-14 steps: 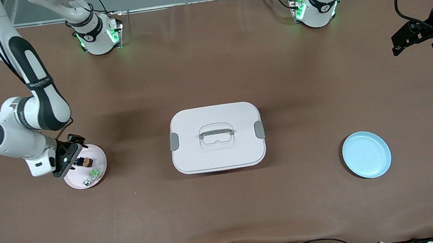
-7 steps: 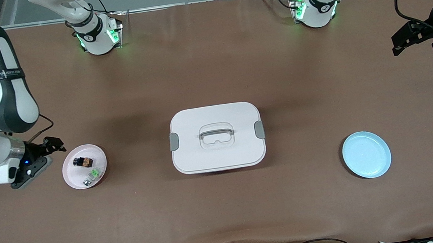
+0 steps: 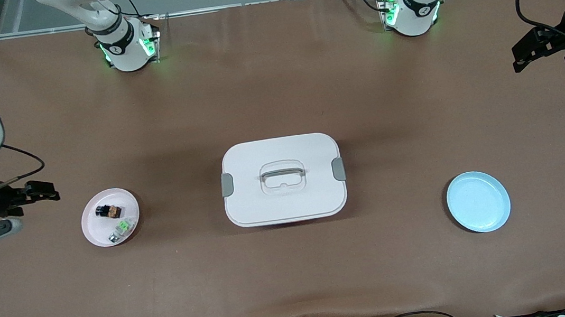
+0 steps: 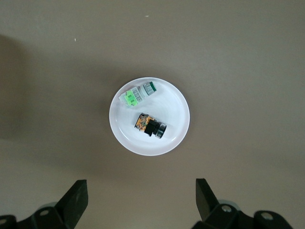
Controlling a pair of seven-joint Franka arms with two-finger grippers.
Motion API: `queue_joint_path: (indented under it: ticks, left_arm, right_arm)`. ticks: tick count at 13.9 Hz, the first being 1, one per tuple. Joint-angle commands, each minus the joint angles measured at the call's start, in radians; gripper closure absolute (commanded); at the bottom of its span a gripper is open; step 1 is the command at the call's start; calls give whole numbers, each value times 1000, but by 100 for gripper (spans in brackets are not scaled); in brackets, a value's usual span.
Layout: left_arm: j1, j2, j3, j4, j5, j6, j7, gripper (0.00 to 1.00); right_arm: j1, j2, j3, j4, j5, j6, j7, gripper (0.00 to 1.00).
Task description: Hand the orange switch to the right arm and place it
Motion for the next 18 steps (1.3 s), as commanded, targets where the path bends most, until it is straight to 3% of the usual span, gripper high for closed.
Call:
queue_joint_path:
  ticks: [1, 4, 9, 18]
  left_arm:
    - [3, -9, 1, 12, -8, -17, -2, 0]
    - [2, -6, -1, 12, -8, -17, -5, 0]
    - [3, -7, -4, 12, -8, -17, -4, 0]
    - [3, -7, -7, 12, -10, -17, -4, 0]
  right_arm:
    - [-7, 5, 6, 104, -35, -77, 81, 0]
    - [14, 3, 9, 159, -104, -85, 79, 0]
    - [6, 2, 12, 224, -65, -168, 79, 0]
    - [-3, -2, 6, 251, -53, -183, 81, 0]
